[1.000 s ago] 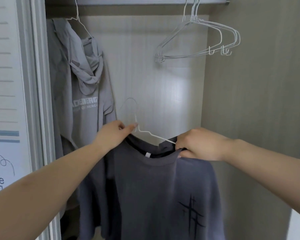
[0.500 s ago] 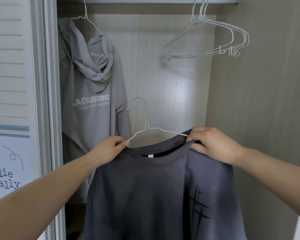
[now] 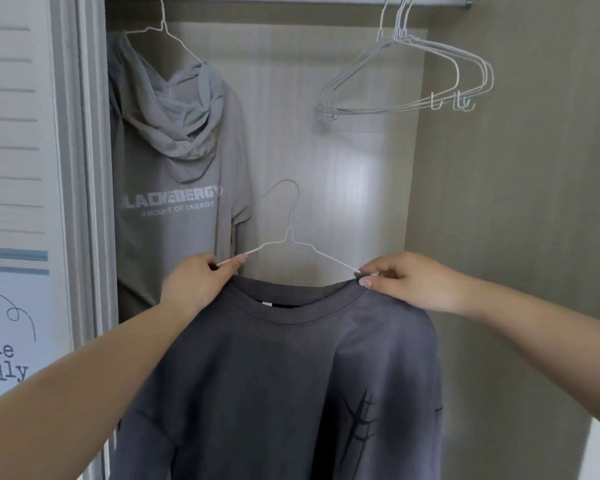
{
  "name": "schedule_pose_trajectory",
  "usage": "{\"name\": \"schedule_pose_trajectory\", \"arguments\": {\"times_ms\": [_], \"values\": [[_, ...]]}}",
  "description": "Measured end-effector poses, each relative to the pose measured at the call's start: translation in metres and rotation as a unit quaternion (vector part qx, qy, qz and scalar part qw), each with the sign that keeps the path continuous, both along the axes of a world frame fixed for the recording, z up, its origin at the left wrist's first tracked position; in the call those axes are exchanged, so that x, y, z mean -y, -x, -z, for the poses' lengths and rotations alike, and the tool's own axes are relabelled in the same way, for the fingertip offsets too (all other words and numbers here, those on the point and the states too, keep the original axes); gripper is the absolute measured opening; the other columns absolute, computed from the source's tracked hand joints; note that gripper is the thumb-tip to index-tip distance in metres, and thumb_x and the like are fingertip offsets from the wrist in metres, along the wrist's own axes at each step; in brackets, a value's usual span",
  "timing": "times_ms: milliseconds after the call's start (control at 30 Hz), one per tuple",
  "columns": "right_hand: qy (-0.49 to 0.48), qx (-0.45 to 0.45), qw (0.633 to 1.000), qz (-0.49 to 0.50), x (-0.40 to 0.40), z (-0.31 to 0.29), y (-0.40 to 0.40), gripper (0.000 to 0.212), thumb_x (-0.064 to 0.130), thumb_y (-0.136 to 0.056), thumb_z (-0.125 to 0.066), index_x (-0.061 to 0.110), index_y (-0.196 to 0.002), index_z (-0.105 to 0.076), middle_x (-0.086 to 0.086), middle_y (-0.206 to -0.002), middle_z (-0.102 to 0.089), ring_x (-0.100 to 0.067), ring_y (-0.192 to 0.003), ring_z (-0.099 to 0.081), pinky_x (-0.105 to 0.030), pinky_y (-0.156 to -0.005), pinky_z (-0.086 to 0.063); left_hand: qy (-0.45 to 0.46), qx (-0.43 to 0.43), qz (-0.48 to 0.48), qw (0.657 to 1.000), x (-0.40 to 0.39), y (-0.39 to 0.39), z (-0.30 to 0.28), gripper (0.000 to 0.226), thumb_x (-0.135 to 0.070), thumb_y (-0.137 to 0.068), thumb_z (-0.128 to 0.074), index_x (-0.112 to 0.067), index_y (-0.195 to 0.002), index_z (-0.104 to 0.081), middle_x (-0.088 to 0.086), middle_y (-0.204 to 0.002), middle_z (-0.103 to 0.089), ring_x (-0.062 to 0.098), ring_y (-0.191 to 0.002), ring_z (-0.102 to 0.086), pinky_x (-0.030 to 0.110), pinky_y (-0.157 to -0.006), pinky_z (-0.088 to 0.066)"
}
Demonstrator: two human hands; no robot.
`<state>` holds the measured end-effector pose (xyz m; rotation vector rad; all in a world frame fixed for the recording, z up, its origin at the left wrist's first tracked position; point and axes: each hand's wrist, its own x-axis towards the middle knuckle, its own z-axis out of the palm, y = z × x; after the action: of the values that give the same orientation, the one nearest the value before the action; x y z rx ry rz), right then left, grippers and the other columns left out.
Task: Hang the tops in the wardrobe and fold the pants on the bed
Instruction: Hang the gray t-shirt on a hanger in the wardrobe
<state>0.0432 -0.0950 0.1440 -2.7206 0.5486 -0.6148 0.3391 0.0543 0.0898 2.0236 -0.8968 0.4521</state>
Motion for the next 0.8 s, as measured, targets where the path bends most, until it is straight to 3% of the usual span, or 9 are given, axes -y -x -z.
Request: {"name": "schedule_pose_trajectory", "arguments": {"times_ms": [133,267,400,500,600,800], "values": [[-0.171,-0.016,0.983,-0.060,-0.012,-0.001,-0.009,0.010,0.025,-0.093,-0.057,0.025,-0.097,-0.066,0.004,-0.079,-0.068,-0.006,-0.065,-0.060,-0.018,-0.055,-0.045,0.030,-0.015,0.003,0.999,0.003,-0.003,-0.008,0.060,-0.072,-0.079,-0.049,-0.014,-0.063,-0.049,0.003,-0.065,-0.056,0.021,-0.066,-0.054,0.030,-0.054,-0.035],[-0.218,0.107,0.967,-0.081,-0.019,-0.006,-0.026,0.011,0.014,-0.092,-0.057,0.019,-0.089,-0.065,-0.001,-0.085,-0.065,-0.010,-0.077,-0.057,-0.026,-0.076,-0.045,0.093,-0.063,0.042,0.993,0.012,-0.005,-0.020,0.055,-0.065,-0.082,-0.054,-0.011,-0.089,-0.063,0.008,-0.097,-0.066,0.026,-0.095,-0.059,0.033,-0.076,-0.045],[-0.232,0.172,0.957,-0.035,-0.023,-0.017,-0.044,0.010,0.014,-0.090,-0.059,0.016,-0.087,-0.068,0.002,-0.084,-0.066,-0.008,-0.076,-0.058,-0.020,-0.074,-0.044,0.148,-0.126,0.143,0.971,0.026,0.005,-0.034,0.061,-0.057,-0.084,-0.060,-0.015,-0.129,-0.055,0.004,-0.137,-0.052,0.019,-0.125,-0.048,0.024,-0.092,-0.034],[-0.319,0.233,0.918,-0.030,-0.021,-0.027,-0.062,0.009,0.011,-0.088,-0.061,0.015,-0.087,-0.069,0.001,-0.085,-0.067,-0.008,-0.076,-0.060,-0.017,-0.074,-0.046,0.165,-0.143,0.213,0.952,0.041,0.014,-0.049,0.061,-0.054,-0.084,-0.061,-0.018,-0.132,-0.052,0.003,-0.139,-0.050,0.015,-0.123,-0.047,0.023,-0.095,-0.033],[-0.402,0.264,0.875,-0.049,-0.016,-0.045,-0.083,0.012,0.016,-0.087,-0.063,0.011,-0.097,-0.069,-0.003,-0.089,-0.068,-0.014,-0.080,-0.063,-0.023,-0.077,-0.049,0.182,-0.167,0.256,0.935,0.055,0.020,-0.068,0.056,-0.056,-0.083,-0.060,-0.023,-0.128,-0.055,0.000,-0.133,-0.055,0.011,-0.119,-0.051,0.024,-0.097,-0.037],[-0.530,0.312,0.777,-0.132,-0.007,-0.089,-0.139,0.021,0.020,-0.088,-0.060,0.002,-0.089,-0.070,-0.015,-0.076,-0.070,-0.025,-0.063,-0.065,-0.028,-0.062,-0.052,0.207,-0.189,0.353,0.893,0.074,0.031,-0.116,0.054,-0.058,-0.077,-0.066,-0.030,-0.123,-0.059,-0.007,-0.125,-0.062,0.012,-0.112,-0.060,0.038,-0.102,-0.046]]}}
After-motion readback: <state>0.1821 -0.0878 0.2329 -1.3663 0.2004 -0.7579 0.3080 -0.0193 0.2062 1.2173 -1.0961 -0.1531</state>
